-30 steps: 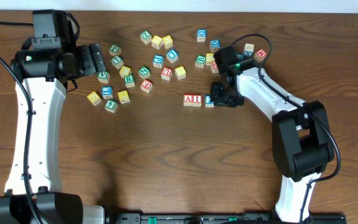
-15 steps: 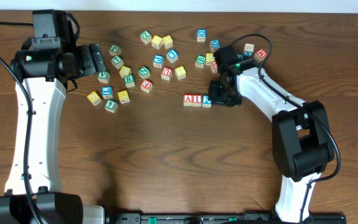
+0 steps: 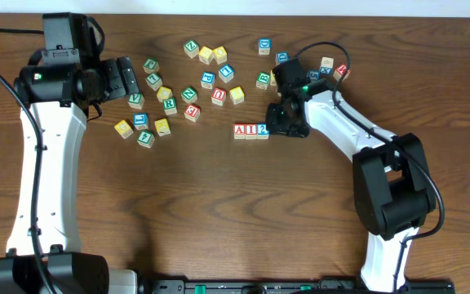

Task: Spell out AI2

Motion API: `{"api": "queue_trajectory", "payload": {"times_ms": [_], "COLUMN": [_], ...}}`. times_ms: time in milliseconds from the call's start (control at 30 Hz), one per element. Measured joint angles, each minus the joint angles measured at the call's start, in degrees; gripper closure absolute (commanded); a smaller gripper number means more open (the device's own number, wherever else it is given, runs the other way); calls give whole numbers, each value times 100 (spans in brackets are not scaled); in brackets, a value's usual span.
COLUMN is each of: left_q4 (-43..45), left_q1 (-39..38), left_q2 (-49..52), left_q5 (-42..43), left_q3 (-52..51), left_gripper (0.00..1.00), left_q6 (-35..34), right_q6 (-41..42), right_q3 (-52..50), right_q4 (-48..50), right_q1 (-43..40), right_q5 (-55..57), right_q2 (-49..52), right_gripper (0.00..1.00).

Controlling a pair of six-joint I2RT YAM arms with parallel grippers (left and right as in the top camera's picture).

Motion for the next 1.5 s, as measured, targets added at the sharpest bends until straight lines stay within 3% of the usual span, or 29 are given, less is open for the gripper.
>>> {"api": "queue_trajectory", "payload": {"times_ms": [400,667,833,1133,1500], "left_q4": [0,70,136,225,236], "left_q1": [0,0,0,0,0], "left_q2": [0,0,0,2,7], "left_q5": [2,72,94,94,94], "left_q3": [0,-13,-17,-24,-24], "left_gripper": [2,2,2,2,2], "left_q6": [0,-4,-20,-22,-22], "right_q6": [-321,-651,-693,-396,-61], "right_q3": [42,833,1054,1054,1062], "right_q4": [101,-358,-92,824,951], "right_q1": [-52,-70,7,715,1370], "right_q5": [4,83,-48,-387,-297], "right_q2": [0,0,0,42,535], "right_gripper": [71,65,65,69,73]}}
